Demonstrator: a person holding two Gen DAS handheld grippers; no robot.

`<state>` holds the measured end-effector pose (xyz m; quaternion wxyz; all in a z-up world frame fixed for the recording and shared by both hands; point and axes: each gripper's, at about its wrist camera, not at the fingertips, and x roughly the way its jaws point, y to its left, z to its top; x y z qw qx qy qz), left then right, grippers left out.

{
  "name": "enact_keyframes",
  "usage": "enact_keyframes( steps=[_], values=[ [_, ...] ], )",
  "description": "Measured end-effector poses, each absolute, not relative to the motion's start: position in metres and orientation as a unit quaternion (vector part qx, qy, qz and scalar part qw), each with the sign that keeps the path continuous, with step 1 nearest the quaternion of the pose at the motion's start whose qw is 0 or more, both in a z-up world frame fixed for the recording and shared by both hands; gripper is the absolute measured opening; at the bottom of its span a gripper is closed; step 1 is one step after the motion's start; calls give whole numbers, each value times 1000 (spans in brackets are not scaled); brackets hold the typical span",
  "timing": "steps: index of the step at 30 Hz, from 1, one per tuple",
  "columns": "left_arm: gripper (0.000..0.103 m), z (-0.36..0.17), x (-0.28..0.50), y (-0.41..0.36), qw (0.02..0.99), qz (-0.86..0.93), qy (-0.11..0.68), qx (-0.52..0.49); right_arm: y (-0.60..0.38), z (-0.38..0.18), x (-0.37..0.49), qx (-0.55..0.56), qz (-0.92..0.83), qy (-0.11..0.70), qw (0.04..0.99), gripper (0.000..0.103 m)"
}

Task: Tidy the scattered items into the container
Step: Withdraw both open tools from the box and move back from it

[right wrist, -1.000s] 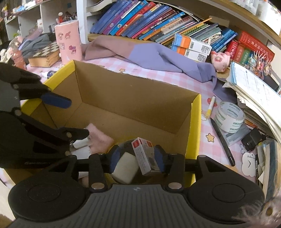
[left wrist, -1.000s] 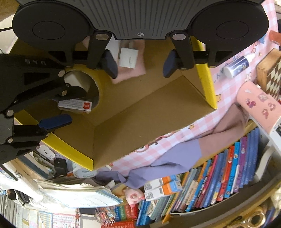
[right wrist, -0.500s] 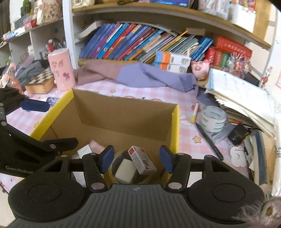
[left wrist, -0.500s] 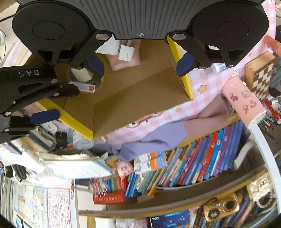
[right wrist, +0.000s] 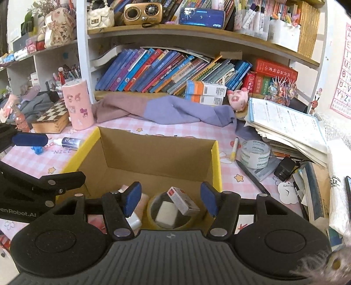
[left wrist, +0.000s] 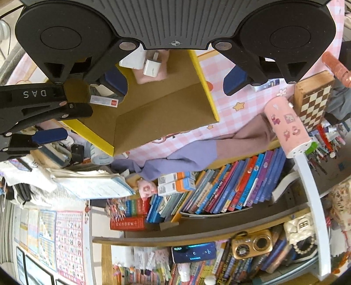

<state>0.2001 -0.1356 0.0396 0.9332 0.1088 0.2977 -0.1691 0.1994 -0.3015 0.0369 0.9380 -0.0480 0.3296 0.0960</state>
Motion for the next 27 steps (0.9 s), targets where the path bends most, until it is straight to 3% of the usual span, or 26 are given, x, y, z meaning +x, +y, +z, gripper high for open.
enact_keyframes(
  steps=[18, 27],
  values=[
    [96, 55, 131, -80, 940, -203, 263, 81, -262, 52, 118, -8, 10, 267, 964, 59],
    [96, 43, 91, -53, 929, -223, 282, 85, -228, 40, 64, -4, -13, 277, 961, 61]
  ],
)
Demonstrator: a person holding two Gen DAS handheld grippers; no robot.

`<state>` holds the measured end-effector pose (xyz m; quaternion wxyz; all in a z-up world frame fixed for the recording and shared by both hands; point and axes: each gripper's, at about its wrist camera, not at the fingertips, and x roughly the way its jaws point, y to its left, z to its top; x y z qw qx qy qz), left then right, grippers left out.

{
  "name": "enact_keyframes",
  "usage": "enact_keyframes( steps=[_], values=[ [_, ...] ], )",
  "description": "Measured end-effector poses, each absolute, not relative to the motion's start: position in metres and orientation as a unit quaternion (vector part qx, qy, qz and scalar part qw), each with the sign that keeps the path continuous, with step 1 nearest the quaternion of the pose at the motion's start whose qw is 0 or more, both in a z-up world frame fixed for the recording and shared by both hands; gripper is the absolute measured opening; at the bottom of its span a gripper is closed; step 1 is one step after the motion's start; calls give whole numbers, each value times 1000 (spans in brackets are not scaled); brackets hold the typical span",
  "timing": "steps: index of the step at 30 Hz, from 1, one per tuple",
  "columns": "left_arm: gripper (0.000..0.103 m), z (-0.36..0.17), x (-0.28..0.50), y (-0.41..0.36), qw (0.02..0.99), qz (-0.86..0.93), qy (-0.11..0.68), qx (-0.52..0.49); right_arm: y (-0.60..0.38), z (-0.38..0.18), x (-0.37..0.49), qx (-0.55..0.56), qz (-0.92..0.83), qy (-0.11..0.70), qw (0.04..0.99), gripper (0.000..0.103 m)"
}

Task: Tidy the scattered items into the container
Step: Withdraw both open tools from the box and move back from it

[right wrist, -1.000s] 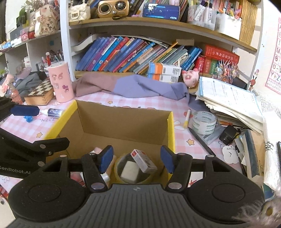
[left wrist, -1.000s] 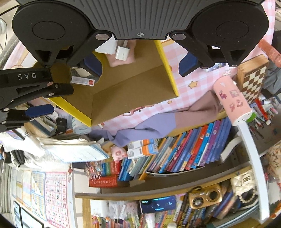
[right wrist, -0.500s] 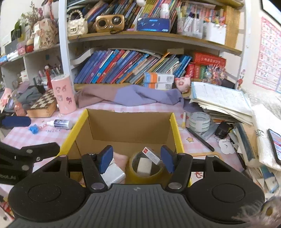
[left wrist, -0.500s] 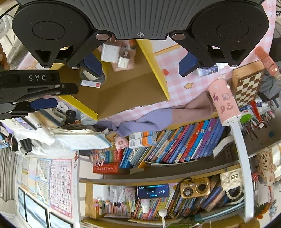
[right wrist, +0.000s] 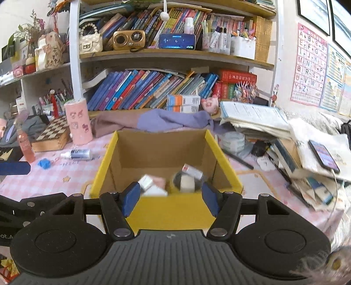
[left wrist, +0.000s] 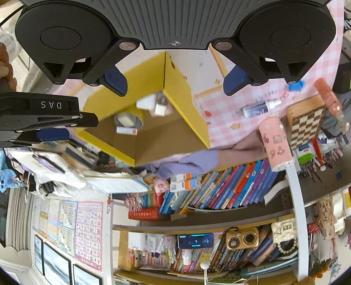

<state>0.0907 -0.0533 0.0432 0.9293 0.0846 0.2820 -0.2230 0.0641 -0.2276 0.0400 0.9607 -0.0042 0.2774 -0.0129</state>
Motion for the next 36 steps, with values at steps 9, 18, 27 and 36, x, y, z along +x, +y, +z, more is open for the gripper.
enact_keyframes(
  steps=[9, 18, 27, 36],
  values=[
    [96, 36, 56, -39, 923, -229, 297, 90, -214, 25, 12, 12, -33, 303, 952, 62],
    [96, 29, 39, -29, 922, -217, 311, 83, -210, 17, -14, 19, -44, 314, 948, 63],
    [96, 23, 26, -13, 921, -204, 325, 69, -188, 14, -18, 3, -15, 326, 945, 64],
    [96, 15, 14, 19, 926, -166, 336, 41, -149, 9, -18, -22, 35, 340, 939, 66]
  ],
)
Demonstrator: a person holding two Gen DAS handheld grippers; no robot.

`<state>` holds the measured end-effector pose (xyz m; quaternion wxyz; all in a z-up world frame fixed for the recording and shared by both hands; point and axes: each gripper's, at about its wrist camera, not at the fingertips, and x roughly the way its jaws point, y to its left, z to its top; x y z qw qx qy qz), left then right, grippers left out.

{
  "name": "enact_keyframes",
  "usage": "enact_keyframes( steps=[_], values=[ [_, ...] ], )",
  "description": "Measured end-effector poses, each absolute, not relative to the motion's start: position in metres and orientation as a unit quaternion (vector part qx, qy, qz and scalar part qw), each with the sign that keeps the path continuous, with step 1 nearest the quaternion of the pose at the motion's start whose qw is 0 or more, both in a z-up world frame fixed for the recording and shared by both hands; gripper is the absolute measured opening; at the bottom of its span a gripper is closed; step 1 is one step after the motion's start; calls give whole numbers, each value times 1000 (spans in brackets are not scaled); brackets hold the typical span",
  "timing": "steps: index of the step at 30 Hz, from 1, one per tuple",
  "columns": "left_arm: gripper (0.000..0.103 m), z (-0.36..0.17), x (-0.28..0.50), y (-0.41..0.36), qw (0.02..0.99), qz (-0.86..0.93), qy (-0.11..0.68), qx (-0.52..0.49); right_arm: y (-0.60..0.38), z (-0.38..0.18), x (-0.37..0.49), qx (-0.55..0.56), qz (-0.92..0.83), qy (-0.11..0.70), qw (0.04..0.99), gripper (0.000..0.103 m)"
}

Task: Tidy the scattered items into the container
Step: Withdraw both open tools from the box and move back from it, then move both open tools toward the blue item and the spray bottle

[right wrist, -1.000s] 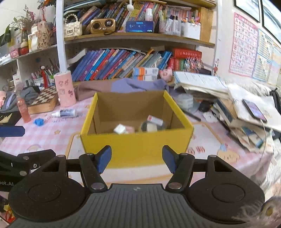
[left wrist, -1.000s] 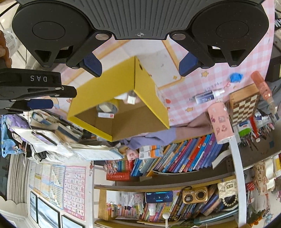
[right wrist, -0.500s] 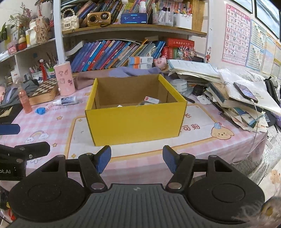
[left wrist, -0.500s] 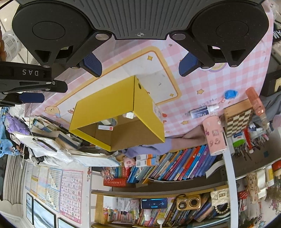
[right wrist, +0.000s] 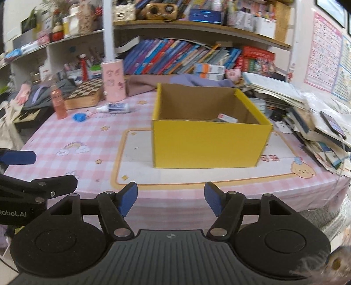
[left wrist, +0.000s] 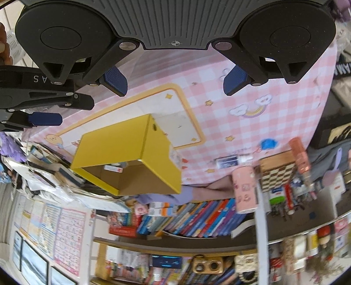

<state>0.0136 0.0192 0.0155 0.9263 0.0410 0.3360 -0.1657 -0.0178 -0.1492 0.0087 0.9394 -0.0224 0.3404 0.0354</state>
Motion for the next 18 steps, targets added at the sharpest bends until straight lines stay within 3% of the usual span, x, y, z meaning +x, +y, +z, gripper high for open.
enact_keyframes(
  steps=[18],
  values=[
    [96, 19, -9, 97, 944, -33, 328, 6, -68, 8, 6, -57, 158, 330, 929, 67]
  ],
)
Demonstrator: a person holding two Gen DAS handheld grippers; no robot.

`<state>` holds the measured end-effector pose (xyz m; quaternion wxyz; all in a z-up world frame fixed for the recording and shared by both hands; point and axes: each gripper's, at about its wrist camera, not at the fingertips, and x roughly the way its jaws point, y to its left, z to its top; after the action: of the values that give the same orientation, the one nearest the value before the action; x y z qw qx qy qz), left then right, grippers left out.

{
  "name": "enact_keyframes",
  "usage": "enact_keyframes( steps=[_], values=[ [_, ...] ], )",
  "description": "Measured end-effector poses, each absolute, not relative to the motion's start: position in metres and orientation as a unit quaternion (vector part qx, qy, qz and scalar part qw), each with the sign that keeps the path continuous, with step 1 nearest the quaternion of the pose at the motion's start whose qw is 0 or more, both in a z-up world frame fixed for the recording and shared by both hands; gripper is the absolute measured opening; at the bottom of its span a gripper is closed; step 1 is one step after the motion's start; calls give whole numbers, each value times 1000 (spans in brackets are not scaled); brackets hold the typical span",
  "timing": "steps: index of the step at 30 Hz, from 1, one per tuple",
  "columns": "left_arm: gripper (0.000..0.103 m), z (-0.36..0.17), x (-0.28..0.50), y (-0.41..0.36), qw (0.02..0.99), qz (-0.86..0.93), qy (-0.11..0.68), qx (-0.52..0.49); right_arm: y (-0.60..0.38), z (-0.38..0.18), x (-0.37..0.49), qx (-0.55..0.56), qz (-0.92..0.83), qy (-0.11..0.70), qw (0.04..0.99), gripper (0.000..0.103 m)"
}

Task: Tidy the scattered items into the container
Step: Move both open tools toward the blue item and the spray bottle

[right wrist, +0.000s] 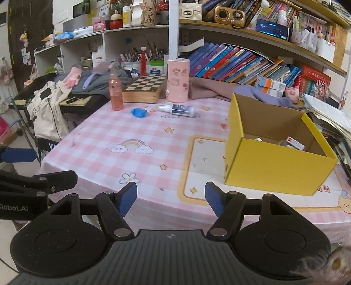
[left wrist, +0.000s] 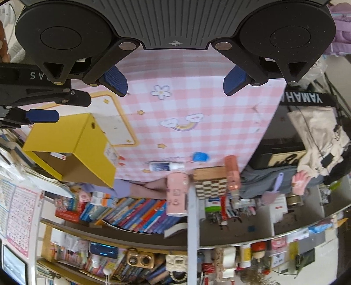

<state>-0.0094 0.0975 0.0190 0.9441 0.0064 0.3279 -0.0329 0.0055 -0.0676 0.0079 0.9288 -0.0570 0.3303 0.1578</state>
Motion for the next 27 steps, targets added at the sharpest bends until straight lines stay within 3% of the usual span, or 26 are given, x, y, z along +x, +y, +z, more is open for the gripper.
enact_keyframes(
  steps=[27],
  values=[
    [96, 12, 107, 113, 948, 24, 315, 26, -36, 2, 161, -45, 170, 338, 925, 70]
  ],
)
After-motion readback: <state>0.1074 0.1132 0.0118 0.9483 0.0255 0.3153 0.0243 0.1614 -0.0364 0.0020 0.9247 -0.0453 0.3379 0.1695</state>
